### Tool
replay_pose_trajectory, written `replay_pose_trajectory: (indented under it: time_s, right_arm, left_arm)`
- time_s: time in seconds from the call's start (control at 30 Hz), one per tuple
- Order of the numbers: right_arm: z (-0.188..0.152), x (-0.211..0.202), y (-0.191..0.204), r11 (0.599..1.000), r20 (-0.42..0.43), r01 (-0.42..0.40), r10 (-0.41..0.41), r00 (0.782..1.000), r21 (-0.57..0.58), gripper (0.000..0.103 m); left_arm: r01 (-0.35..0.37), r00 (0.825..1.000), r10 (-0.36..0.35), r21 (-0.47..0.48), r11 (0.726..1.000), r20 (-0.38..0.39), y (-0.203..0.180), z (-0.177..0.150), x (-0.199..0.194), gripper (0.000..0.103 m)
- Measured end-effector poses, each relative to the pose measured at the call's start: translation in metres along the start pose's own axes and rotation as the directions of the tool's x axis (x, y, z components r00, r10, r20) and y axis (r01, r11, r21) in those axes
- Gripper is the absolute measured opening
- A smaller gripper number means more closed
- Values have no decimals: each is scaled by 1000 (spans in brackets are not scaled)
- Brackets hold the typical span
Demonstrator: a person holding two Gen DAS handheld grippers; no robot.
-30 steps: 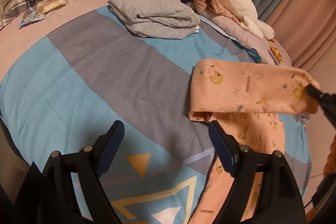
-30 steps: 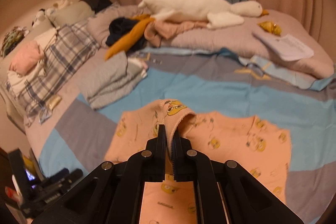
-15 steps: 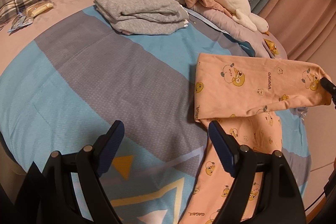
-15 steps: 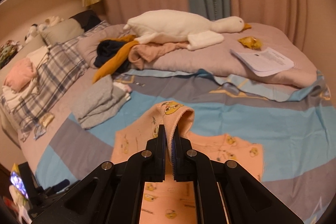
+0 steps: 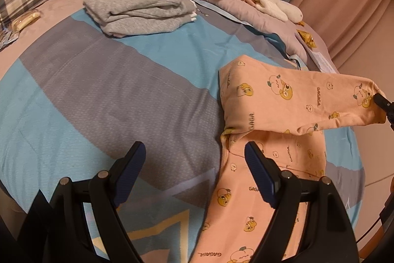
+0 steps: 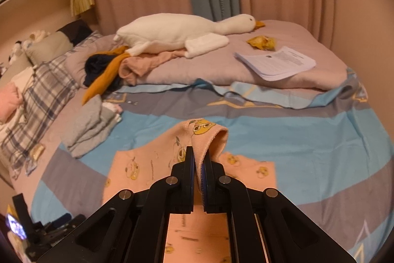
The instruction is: Fold small clothes
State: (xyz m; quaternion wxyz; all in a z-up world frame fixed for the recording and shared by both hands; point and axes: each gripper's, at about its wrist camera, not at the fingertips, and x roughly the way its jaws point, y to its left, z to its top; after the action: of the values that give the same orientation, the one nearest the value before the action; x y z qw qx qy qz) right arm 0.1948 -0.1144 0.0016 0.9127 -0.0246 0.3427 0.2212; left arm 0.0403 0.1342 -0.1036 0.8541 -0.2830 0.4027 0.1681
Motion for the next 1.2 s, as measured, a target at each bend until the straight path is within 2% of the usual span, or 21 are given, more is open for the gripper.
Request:
replay_pose_trajectory:
  time_s: [0.2, 0.47, 0.53, 0.7, 0.8, 1.0, 1.2]
  right_arm:
    - [-4, 8, -18, 999, -31, 40, -40, 999, 15, 6]
    - [-16, 21, -43, 996, -89, 74, -69, 994, 51, 6]
    - [-20, 26, -49, 995, -108, 82, -75, 991, 62, 6]
    - [-32, 41, -65, 990, -164, 105, -89, 982, 95, 6]
    - [-39, 48, -72, 986, -193, 118, -95, 977, 115, 6]
    - [-47, 56, -82, 982, -224, 127, -94, 970, 139, 6]
    - [-51, 60, -90, 979, -238, 135, -97, 966, 151, 6]
  left_arm:
    - [9, 1000, -8, 16, 1000, -25, -10, -2, 9, 82]
    - [55, 996, -54, 9, 998, -66, -23, 0, 25, 82]
    - [62, 996, -61, 14, 998, -71, -27, -1, 31, 78]
    - [79, 990, -75, 29, 996, -116, -36, -1, 51, 60]
    - [99, 987, -94, 32, 995, -131, -42, -2, 60, 55]
    - [88, 982, -79, 43, 995, -172, -44, -6, 79, 50]
    - [54, 987, -43, 68, 996, -157, -43, -5, 89, 49]
